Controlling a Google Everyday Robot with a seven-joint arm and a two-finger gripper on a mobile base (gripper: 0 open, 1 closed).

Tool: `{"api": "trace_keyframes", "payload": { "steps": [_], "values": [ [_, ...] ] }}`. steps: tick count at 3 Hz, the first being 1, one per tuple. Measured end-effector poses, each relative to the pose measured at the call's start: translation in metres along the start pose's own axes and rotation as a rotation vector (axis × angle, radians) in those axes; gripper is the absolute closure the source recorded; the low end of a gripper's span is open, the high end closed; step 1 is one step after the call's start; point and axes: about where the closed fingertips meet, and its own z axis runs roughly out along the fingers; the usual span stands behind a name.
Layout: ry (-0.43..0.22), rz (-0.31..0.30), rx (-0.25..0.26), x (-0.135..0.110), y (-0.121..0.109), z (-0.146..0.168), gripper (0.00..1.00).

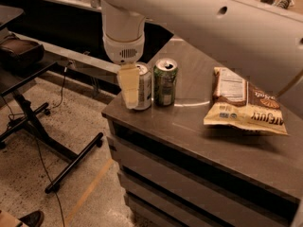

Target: Pick 7up can

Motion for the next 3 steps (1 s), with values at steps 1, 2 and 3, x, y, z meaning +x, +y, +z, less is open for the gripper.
{"api": "trace_keyframes", "payload": {
  "steps": [1, 2, 3],
  "values": [
    [0.001, 0.004, -0.017, 0.012, 0.010, 0.002, 0.00],
    [-0.013, 0.009, -0.040, 0.030, 0.023, 0.003, 0.00],
    [-0.013, 0.009, -0.039, 0.030, 0.023, 0.003, 0.00]
  ]
}}
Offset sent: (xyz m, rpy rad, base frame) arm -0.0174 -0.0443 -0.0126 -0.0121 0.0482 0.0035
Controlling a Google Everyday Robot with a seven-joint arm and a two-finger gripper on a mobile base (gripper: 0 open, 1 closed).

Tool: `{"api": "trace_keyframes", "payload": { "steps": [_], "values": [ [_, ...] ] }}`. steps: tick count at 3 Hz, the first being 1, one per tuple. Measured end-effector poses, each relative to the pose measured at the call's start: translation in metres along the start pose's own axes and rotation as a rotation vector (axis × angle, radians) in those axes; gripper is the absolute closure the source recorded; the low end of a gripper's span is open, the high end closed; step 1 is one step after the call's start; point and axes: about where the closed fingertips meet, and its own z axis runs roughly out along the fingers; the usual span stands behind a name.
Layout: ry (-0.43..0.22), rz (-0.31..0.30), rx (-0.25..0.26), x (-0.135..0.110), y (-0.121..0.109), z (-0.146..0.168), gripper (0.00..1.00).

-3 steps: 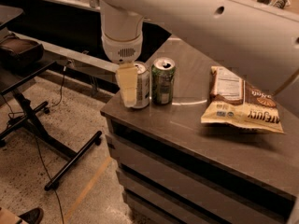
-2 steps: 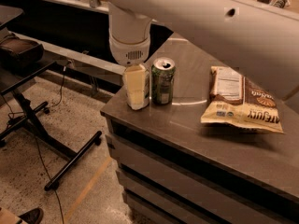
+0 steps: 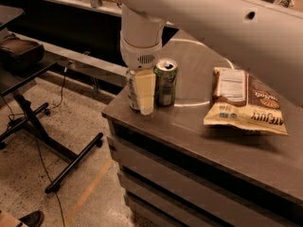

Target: Pick 7up can

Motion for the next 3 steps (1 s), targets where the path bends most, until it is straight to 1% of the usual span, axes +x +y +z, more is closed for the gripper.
{"api": "trace_keyframes", "payload": {
  "steps": [1, 2, 3],
  "values": [
    [-0.001, -0.001, 0.003, -0.0006, -0.0003, 0.0001, 0.16],
    [-0.001, -0.002, 0.005, -0.0011, -0.0006, 0.0002, 0.38],
    [-0.002, -0.003, 0.008, -0.0017, -0.0008, 0.0003, 0.62]
  ]
}}
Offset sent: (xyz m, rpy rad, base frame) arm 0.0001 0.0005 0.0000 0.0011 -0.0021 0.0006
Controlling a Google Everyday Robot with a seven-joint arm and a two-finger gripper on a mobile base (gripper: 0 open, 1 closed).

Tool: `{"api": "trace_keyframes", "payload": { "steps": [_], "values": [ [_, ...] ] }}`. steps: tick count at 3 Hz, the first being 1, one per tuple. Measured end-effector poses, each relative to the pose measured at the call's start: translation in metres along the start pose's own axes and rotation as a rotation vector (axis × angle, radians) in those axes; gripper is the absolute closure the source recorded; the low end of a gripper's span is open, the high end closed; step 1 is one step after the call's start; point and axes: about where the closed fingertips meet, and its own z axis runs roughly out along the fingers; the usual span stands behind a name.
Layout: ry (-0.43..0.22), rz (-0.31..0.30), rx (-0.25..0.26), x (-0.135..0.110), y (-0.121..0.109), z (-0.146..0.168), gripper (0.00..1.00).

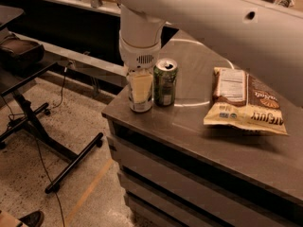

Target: Pick 7up can

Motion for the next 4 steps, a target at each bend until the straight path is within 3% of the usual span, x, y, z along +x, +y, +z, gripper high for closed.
{"api": "trace_keyframes", "payload": {
  "steps": [1, 3, 4],
  "values": [
    [0.000, -0.001, 0.002, -0.0004, -0.0001, 0.0001, 0.67],
    [-0.001, -0.003, 0.008, -0.0018, -0.0006, 0.0002, 1.00],
    [0.003, -0.002, 0.012, -0.0009, -0.0007, -0.0018, 1.00]
  ]
}}
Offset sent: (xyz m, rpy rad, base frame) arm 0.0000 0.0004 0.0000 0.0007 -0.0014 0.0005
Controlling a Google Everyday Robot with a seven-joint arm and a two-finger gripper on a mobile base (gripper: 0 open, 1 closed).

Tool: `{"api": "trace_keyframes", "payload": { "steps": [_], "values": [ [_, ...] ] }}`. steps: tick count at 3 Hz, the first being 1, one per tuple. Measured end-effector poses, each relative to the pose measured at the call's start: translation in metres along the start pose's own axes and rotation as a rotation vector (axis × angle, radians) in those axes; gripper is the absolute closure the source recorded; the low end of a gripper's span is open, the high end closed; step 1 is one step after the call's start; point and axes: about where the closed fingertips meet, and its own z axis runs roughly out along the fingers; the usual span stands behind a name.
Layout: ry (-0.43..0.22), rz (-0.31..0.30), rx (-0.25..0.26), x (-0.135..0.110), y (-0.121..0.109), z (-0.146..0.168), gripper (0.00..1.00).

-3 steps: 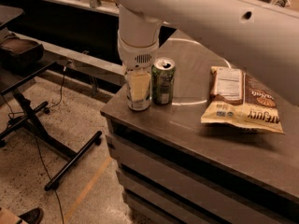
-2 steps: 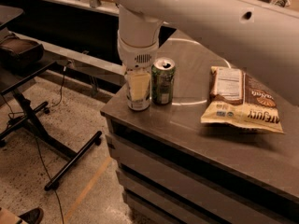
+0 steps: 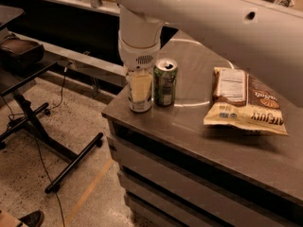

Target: Pick 7up can

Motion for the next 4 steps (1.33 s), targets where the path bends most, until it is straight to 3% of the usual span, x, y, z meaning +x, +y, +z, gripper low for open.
{"api": "trace_keyframes", "payload": {
  "steps": [2, 4],
  "values": [
    [0.031, 0.007, 0.029, 0.009, -0.003, -0.021, 1.00],
    [0.036, -0.027, 0.085, 0.020, -0.002, -0.077, 1.00]
  ]
}}
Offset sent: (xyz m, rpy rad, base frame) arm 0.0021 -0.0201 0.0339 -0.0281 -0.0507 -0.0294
